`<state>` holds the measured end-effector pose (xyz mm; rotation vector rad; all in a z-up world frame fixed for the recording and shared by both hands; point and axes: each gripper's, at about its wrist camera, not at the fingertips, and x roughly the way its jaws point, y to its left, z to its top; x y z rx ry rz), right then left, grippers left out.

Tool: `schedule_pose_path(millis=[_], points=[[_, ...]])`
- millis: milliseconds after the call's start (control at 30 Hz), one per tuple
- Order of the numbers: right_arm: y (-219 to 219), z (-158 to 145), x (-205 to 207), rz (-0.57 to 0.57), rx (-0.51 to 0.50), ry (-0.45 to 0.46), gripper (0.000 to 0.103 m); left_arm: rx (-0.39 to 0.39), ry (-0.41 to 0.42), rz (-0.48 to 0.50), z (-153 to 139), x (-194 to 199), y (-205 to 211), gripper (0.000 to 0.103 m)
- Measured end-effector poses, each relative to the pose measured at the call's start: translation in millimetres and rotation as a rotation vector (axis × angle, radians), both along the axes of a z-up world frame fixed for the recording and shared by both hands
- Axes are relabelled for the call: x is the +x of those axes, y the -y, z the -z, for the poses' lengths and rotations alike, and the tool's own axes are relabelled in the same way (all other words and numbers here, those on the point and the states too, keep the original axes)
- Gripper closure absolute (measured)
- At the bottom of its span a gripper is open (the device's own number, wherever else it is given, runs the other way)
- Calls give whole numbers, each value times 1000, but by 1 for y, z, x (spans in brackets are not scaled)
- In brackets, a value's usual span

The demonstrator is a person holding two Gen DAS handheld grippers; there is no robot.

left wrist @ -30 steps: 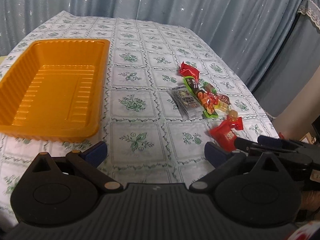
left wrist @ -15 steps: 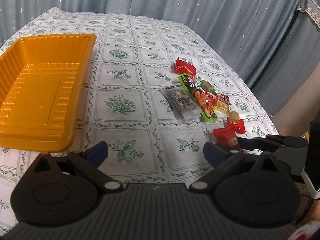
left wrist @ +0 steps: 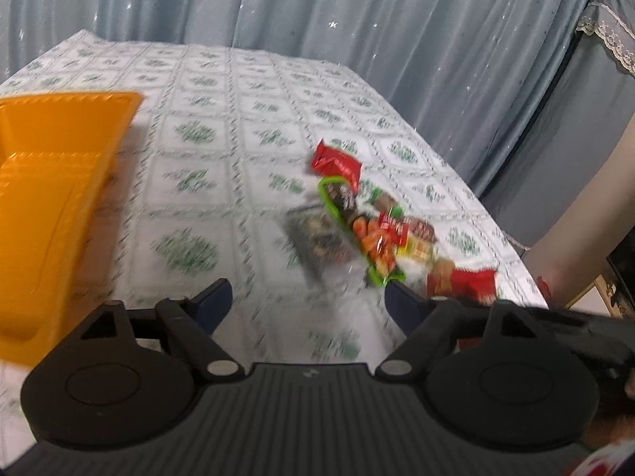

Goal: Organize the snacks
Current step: 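Grasp the red candy packet with the right gripper while the left gripper grasps the clear snack bag, then carry both packets to the orange tray and open both grippers to drop them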

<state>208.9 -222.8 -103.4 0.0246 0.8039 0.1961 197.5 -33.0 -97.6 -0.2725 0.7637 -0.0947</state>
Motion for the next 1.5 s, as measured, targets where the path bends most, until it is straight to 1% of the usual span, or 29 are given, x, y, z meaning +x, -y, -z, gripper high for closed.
schedule_pose_path(millis=[67,100,133,167,233,433,500,533,567,600,667,733,800,900,967,1000,1100,1133,1167,1267,1333,1500], points=[[3,0,1,13,9,0,76,8,0,3,5,15,7,34],[4,-1,1,19,14,0,76,8,-6,4,7,22,9,35],[5,-1,2,22,18,0,76,5,-16,5,11,30,11,39],[5,0,2,26,23,-1,76,5,-22,4,13,36,13,45],[6,0,4,35,34,-2,76,15,-33,-2,19,47,16,48],[7,3,12,70,26,0,76,13,-43,1,28,68,21,48],[9,3,15,83,31,3,76,27,-37,5,28,73,22,48],[9,4,16,87,33,2,76,46,-47,9,29,76,24,50],[9,4,16,90,33,2,76,54,-59,14,30,78,24,55],[9,4,16,91,36,2,76,45,-66,19,32,79,22,56],[8,4,17,88,37,2,76,53,-67,32,33,76,20,62],[8,4,16,88,39,3,76,76,-69,42,31,67,18,65],[6,4,15,86,42,1,76,106,-72,56,28,57,16,65],[5,3,15,84,48,0,76,134,-67,76,28,46,10,64],[2,4,15,81,51,-5,76,169,-47,81,28,46,12,53],[1,5,15,80,53,-8,76,185,-46,80,29,47,13,52],[-2,5,13,74,53,-10,76,205,-50,88,32,52,16,52],[-2,5,12,74,54,-11,76,210,-51,95,33,52,17,56],[-2,4,12,75,57,-12,76,205,-51,101,34,52,18,61],[-2,3,8,79,59,-11,76,207,-50,95,31,45,19,68],[-1,1,5,81,65,-13,76,195,-49,91,28,38,18,69],[-1,-5,-7,79,79,-14,76,166,-46,76,17,12,13,70]])
